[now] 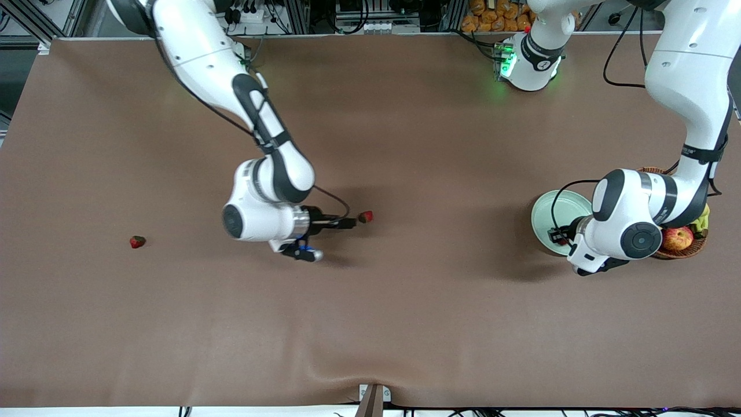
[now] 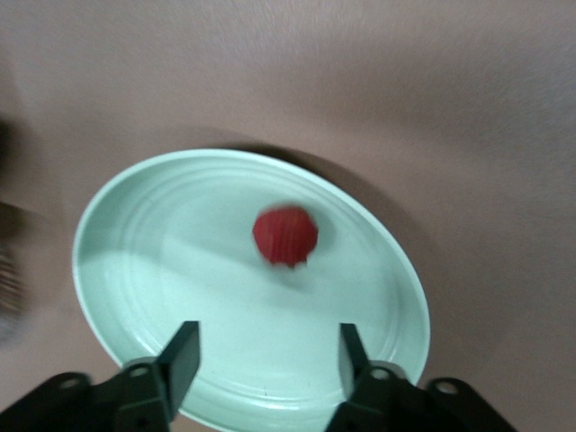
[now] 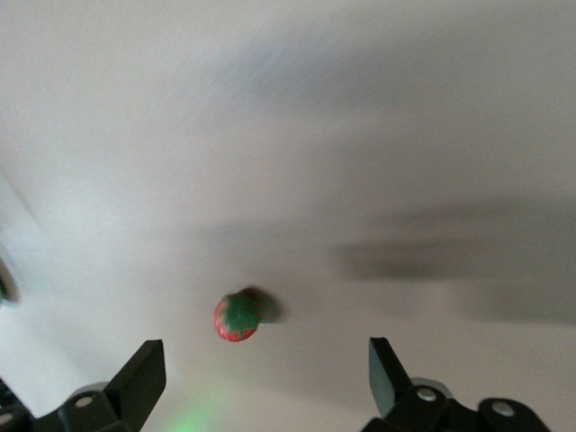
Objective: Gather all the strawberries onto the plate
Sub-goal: 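Set the strawberry down with the right gripper while the left gripper withdraws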
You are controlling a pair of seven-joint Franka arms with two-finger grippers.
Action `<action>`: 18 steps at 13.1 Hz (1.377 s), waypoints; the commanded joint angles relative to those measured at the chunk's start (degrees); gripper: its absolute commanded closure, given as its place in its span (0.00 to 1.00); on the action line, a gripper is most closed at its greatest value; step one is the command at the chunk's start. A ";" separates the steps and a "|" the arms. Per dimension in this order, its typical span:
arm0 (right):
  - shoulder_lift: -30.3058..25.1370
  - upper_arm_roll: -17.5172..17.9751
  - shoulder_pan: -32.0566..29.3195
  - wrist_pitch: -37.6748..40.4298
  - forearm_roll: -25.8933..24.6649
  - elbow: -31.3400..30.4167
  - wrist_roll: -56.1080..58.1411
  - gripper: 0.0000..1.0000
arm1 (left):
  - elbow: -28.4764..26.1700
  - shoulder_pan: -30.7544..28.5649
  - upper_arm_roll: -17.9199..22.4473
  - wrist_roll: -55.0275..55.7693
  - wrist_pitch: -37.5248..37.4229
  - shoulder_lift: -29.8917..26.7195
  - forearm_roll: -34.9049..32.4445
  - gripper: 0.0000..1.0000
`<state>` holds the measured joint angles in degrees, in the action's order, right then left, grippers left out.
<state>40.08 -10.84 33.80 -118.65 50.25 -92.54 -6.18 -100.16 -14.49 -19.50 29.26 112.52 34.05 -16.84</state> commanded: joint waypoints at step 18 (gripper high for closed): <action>-1.06 0.29 -37.22 -0.43 -47.44 -1.06 21.80 0.00 | 13.22 14.48 -17.68 19.61 -4.77 -0.13 7.53 0.00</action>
<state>38.05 -11.72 -1.06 -116.93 4.47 -93.64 12.66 -90.98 -3.54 -38.24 48.69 107.83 30.78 -8.48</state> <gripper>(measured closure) 0.000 0.000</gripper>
